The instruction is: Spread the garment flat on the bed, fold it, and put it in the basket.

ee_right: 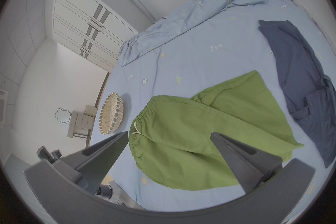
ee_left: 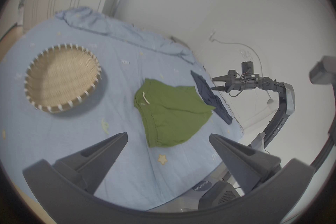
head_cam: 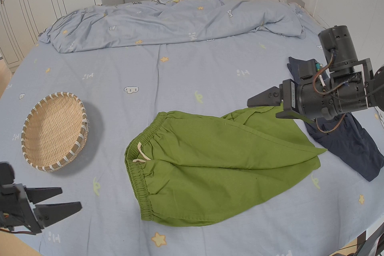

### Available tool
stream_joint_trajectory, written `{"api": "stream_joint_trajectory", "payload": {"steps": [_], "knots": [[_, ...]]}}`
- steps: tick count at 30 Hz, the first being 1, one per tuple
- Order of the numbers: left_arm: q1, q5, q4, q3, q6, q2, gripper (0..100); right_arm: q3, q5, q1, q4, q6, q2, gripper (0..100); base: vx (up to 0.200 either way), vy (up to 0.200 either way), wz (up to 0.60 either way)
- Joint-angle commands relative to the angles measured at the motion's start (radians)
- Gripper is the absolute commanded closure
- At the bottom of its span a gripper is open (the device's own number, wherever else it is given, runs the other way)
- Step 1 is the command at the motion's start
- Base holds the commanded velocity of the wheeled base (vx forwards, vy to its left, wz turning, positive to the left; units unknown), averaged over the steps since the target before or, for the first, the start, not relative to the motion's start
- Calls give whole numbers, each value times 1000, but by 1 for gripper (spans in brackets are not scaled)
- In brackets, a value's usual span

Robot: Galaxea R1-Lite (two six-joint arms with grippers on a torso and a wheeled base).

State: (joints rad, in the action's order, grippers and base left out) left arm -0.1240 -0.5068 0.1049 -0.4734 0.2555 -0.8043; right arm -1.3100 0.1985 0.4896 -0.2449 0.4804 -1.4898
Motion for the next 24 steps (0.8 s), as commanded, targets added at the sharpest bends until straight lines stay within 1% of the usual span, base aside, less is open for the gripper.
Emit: {"api": "stream_joint_trajectory", "payload": {"steps": [1,4,5,7,10,12,14,17,19,20,24], "knots": [[-62,-151,-277,1,42,-721,0,265,144,-221,9,-118,187,0,0,0,0],[-62,-148,-410,19,18,-843,0,302,142,-226,9,-140,207,0,0,0,0],[-62,-147,-415,19,14,-848,0,304,142,-227,9,-140,209,0,0,0,0],[-63,-133,-475,9,-25,-928,0,333,147,-250,15,-144,220,0,0,0,0],[-62,-95,-487,-11,-45,-991,0,345,147,-255,13,-172,227,0,0,0,0],[-69,-87,-495,-42,-48,-1029,0,348,145,-256,13,-181,240,0,0,0,0],[-85,-87,-496,-59,-47,-1037,0,348,147,-259,13,-181,243,0,0,0,0],[-134,-65,-496,-113,-38,-1055,0,350,145,-263,13,-181,246,0,0,0,0],[-140,-53,-496,-128,-35,-1067,0,350,147,-263,13,-181,247,0,0,0,0],[-144,-35,-496,-160,-32,-1087,0,350,145,-261,13,-181,255,0,0,0,0],[-151,-35,-496,-197,-19,-1098,0,351,147,-261,13,-181,255,0,0,0,0]]}}
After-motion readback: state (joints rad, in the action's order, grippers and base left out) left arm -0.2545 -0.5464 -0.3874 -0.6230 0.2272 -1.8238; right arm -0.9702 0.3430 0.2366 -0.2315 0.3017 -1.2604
